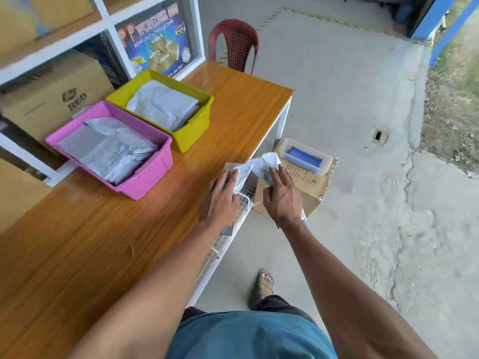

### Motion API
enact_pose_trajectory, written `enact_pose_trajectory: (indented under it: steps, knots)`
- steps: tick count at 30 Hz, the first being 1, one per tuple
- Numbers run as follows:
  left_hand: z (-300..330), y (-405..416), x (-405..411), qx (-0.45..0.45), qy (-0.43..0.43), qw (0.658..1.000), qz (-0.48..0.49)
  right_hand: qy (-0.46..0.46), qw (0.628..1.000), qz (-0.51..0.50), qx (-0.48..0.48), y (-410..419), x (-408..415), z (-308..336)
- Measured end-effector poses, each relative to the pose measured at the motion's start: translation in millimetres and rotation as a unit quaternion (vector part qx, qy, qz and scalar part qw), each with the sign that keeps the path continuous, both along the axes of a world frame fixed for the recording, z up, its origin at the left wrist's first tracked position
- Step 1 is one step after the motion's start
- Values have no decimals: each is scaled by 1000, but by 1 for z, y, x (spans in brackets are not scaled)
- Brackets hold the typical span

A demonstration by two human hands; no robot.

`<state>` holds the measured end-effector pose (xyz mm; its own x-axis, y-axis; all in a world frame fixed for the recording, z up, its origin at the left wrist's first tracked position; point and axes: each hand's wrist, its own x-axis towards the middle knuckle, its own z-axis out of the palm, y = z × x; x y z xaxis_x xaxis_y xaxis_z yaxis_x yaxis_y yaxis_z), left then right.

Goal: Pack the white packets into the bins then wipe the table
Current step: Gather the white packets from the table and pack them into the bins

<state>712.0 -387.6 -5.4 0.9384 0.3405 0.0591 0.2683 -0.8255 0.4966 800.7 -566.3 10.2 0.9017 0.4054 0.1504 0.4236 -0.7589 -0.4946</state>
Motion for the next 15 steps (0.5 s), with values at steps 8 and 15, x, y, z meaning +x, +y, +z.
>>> enact_pose_trajectory:
  steps: [8, 15]
  knots:
    - [56, 17, 98, 25, -49, 990, 128, -29, 994, 100, 26, 38, 122, 34]
    - [83, 77, 143, 19, -100, 973, 206, -33, 980, 186, 60, 125, 183, 60]
